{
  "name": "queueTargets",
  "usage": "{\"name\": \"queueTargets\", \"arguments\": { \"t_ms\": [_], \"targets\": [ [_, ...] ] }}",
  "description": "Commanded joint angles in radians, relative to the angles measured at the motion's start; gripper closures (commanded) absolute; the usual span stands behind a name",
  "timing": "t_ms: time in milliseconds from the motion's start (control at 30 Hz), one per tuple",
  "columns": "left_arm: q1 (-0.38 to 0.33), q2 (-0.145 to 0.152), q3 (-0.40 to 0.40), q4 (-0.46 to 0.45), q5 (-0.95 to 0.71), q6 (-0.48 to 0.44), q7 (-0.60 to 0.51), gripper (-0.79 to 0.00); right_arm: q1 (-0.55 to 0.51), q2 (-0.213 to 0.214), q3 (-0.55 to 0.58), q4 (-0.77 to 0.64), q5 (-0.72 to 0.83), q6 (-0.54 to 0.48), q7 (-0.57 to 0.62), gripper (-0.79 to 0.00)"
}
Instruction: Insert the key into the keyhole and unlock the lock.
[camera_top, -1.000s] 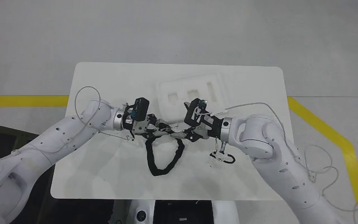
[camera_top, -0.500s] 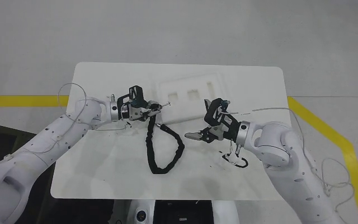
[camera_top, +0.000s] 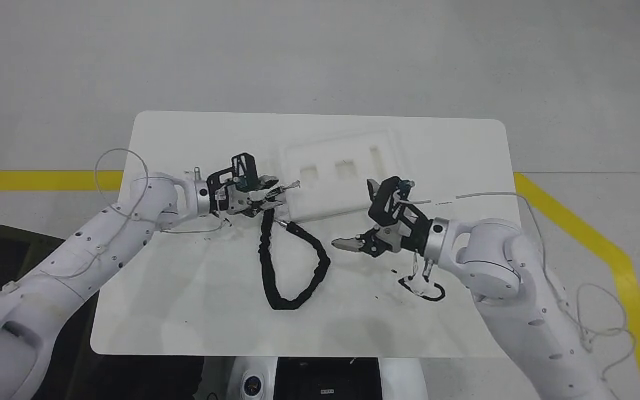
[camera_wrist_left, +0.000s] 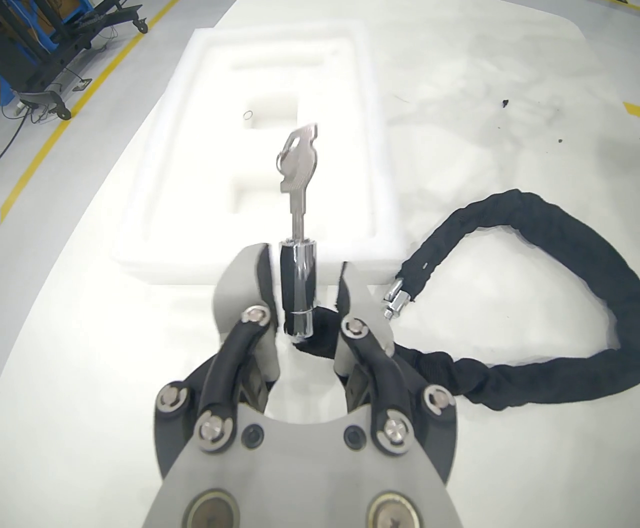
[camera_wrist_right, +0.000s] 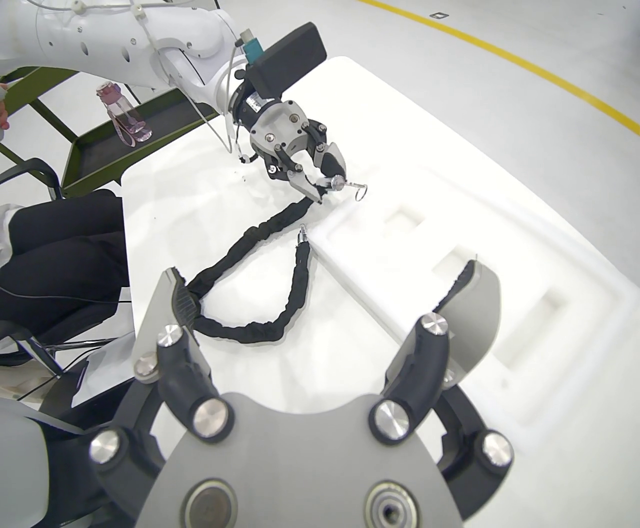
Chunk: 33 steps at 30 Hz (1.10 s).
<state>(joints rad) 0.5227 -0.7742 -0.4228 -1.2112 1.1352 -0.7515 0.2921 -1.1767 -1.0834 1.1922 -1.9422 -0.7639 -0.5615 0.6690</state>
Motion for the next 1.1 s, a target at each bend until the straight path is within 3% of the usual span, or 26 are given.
{"name": "queueTargets", "arguments": {
  "t_ms": [0,133,300,567,767,1067],
  "targets": [
    [0.003,-0.002,-0.009,0.0,0.006,-0.007,-0.003,-0.785,-0.001,0.001,0.003,0.003,0.004,-0.001,-0.006,-0.785],
    [0.011,-0.003,-0.036,0.004,0.011,-0.021,0.025,-0.785,-0.007,0.002,0.012,0.011,0.022,-0.01,-0.037,-0.785],
    [0.035,0.008,-0.089,0.009,0.022,-0.04,0.147,-0.785,-0.019,0.005,0.046,0.035,0.02,-0.048,-0.136,-0.785],
    [0.058,0.039,-0.185,0.052,0.153,0.006,0.327,-0.785,-0.044,0.018,0.159,0.053,-0.145,-0.051,-0.279,-0.785],
    [0.079,0.056,-0.267,0.117,0.14,0.045,0.45,-0.785,-0.027,0.027,0.238,0.088,-0.263,-0.052,-0.348,-0.785],
    [0.103,0.061,-0.33,0.144,0.143,0.033,0.493,-0.785,0.018,0.036,0.307,0.158,-0.332,-0.054,-0.44,-0.785]
  ]
}}
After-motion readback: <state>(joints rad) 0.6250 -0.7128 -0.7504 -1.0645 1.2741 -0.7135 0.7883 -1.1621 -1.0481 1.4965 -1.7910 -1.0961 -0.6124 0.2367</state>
